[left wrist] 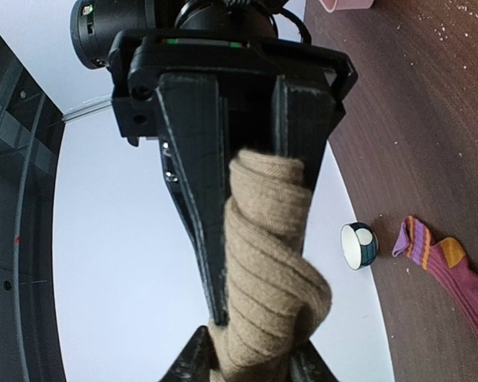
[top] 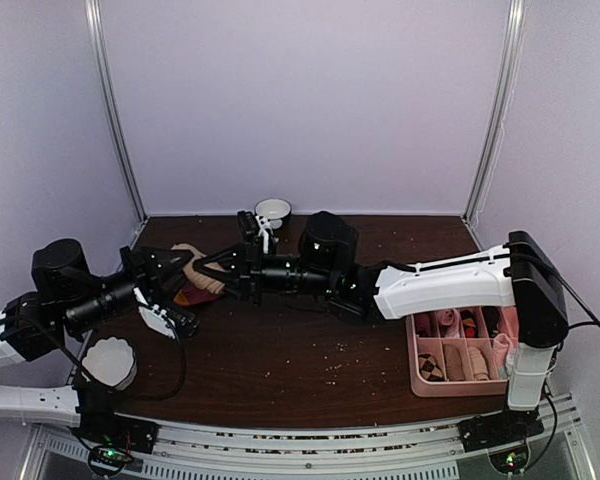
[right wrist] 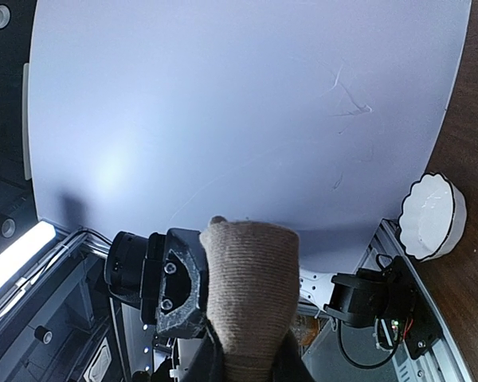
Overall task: Roll the socks
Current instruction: Pass from the right arm to the left
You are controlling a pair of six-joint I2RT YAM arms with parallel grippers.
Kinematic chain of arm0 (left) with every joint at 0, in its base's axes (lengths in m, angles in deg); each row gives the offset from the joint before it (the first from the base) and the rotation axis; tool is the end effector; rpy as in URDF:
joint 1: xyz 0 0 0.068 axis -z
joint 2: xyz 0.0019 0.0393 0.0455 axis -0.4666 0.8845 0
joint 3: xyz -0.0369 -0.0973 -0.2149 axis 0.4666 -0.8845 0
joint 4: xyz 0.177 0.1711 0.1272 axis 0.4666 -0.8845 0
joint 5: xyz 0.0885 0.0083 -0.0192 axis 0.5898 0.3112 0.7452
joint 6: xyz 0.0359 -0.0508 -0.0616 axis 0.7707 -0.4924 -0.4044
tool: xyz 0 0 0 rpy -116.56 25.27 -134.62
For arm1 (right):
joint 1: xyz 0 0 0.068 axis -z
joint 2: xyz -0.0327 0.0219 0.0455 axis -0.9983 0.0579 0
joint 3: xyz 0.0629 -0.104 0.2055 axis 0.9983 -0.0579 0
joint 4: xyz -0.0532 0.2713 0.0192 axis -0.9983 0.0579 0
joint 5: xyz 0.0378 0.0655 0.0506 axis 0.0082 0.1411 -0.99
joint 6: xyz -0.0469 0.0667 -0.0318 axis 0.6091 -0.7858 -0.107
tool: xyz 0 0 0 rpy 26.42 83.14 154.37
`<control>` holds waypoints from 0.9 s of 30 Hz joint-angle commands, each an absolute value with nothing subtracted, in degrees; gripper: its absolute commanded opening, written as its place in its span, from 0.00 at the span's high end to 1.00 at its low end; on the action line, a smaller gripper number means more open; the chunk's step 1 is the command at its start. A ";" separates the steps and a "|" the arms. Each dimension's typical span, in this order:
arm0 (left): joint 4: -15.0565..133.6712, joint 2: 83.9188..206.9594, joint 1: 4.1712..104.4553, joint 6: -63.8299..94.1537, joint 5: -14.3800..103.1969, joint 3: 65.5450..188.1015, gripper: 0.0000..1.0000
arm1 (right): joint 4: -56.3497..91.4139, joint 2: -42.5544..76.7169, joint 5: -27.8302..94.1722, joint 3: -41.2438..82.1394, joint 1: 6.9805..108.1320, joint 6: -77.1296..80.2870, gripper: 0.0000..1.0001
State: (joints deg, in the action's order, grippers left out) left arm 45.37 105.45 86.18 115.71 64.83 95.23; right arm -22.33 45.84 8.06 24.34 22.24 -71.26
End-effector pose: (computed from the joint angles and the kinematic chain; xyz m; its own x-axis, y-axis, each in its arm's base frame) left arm 0.1385 -0.1939 0.3117 0.7214 0.6925 0.0065 0.0741 -0.0865 0.9935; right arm 0.1742 0.4614 0.2700 -0.9611 -0.0922 -0.2602 -0.2437 -0.1597 0.9566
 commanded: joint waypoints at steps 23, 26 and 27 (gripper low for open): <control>58.49 106.21 87.91 119.36 68.38 93.42 0.55 | -21.95 47.44 15.06 28.31 20.64 -70.76 0.97; 58.39 106.93 87.89 118.61 69.21 94.31 0.73 | -22.49 47.29 15.20 27.78 20.66 -71.06 0.97; 58.17 106.95 87.91 118.59 69.28 94.36 0.79 | -22.98 47.27 15.23 27.58 20.55 -71.20 0.97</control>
State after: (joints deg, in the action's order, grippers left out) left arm 52.87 106.55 87.41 119.12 69.93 93.42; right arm -21.87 46.45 14.31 26.68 21.12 -70.52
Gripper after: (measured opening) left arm 0.298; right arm 0.138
